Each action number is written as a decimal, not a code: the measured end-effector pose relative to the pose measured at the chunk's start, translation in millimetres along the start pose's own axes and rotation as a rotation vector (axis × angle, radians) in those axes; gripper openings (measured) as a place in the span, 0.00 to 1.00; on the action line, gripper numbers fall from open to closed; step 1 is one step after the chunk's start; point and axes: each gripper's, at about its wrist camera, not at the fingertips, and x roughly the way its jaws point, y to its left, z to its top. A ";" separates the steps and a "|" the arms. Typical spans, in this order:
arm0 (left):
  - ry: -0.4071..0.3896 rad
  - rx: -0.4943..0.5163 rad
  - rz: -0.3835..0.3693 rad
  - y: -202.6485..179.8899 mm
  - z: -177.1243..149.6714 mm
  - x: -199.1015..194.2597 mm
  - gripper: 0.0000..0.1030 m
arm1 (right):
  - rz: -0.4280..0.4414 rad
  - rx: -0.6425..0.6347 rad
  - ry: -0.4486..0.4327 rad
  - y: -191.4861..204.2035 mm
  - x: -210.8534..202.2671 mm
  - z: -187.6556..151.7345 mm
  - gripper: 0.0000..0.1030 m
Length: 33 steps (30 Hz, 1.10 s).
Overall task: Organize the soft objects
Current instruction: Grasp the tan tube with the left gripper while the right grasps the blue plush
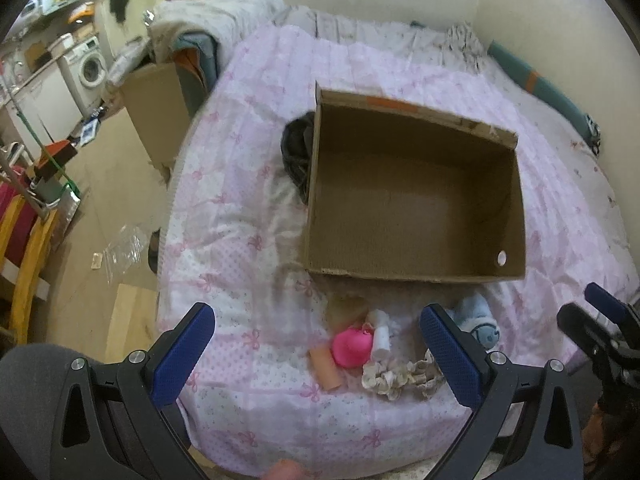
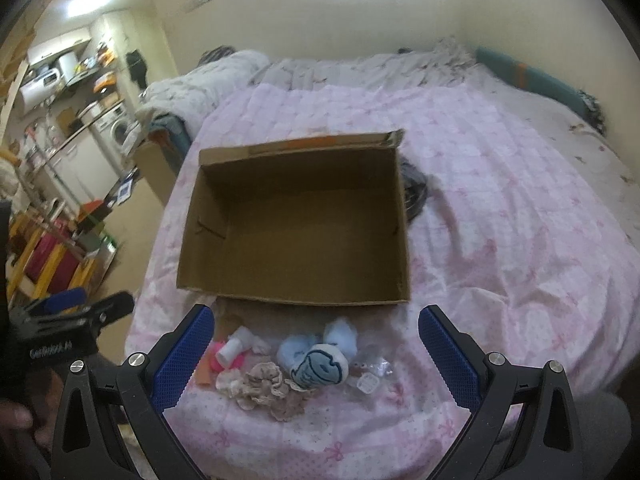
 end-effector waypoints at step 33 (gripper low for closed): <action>0.608 -0.160 -0.194 1.3 -69.3 197.6 0.17 | 0.080 0.150 0.309 -48.5 102.3 -17.2 1.00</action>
